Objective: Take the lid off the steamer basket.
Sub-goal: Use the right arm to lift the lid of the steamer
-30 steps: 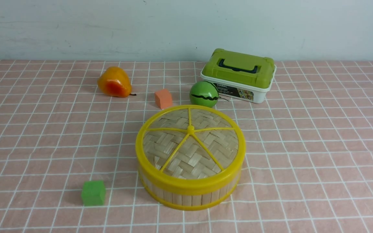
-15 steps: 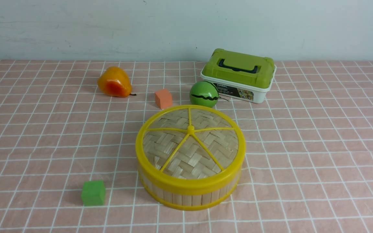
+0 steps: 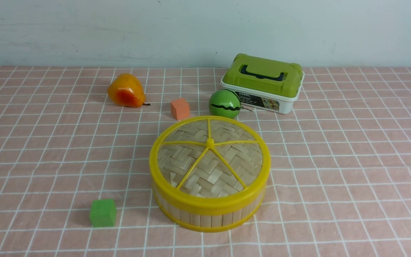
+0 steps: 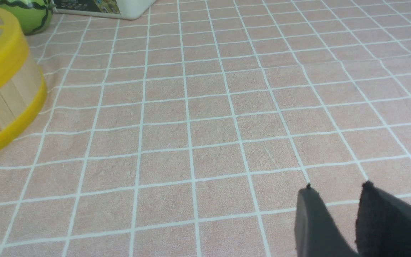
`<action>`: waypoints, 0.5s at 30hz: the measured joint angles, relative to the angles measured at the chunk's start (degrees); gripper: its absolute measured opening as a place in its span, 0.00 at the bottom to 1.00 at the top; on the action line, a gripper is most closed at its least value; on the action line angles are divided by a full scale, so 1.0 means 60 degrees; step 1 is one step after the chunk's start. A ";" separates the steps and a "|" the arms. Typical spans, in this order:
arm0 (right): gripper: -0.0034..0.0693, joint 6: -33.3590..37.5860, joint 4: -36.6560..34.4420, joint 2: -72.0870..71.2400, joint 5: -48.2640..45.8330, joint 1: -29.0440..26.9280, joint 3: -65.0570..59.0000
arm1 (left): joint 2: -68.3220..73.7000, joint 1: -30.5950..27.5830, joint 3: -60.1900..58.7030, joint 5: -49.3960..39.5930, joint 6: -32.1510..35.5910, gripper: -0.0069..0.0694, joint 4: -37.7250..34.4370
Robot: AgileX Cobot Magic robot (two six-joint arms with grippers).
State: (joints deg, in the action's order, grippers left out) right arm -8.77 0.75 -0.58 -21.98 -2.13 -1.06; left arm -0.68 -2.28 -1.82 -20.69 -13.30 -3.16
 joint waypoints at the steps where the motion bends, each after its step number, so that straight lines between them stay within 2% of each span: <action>1: 0.28 0.0000 -0.0251 0.0000 0.0000 0.0000 0.0000 | 0.0000 0.0000 0.0000 0.0000 0.0000 0.40 -0.0123; 2: 0.28 0.0000 -0.0374 0.0000 0.0000 0.0000 0.0000 | 0.0000 0.0000 0.0000 0.0000 0.0000 0.40 -0.0137; 4: 0.29 -0.0416 -0.1777 0.0000 0.0000 0.0000 0.0008 | 0.0000 0.0000 0.0000 0.0000 0.0000 0.40 -0.0169; 5: 0.29 -0.0416 -0.1932 0.0000 0.0000 0.0000 0.0008 | 0.0000 0.0000 0.0000 0.0000 0.0000 0.40 -0.0177; 7: 0.30 -0.1605 -0.4414 0.0000 -0.0031 0.0000 -0.0026 | 0.0000 0.0000 0.0000 0.0000 0.0000 0.40 -0.0198; 8: 0.30 -0.1950 -0.5370 0.0000 -0.0054 0.0000 -0.0050 | 0.0000 0.0000 0.0000 0.0000 0.0000 0.40 -0.0198; 9: 0.30 -0.2029 -0.5370 0.0000 -0.0052 0.0000 -0.0050 | 0.0000 0.0000 0.0000 0.0000 0.0000 0.40 -0.0198; 10: 0.30 -0.2538 -0.6842 0.0000 -0.0102 0.0000 -0.0076 | 0.0000 0.0000 0.0000 0.0000 0.0000 0.40 -0.0198; 12: 0.30 -0.2599 -0.7422 0.0000 -0.0038 -0.0011 -0.0076 | 0.0000 0.0000 0.0000 0.0000 0.0000 0.40 -0.0198; 15: 0.31 -0.2284 -0.7598 0.0000 0.0109 -0.0013 -0.0076 | 0.0000 0.0000 0.0000 0.0000 0.0000 0.40 -0.0198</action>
State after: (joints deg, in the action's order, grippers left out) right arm -22.47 -44.84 -0.58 -21.32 -2.21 -1.51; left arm -0.68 -2.28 -1.82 -20.69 -13.30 -4.35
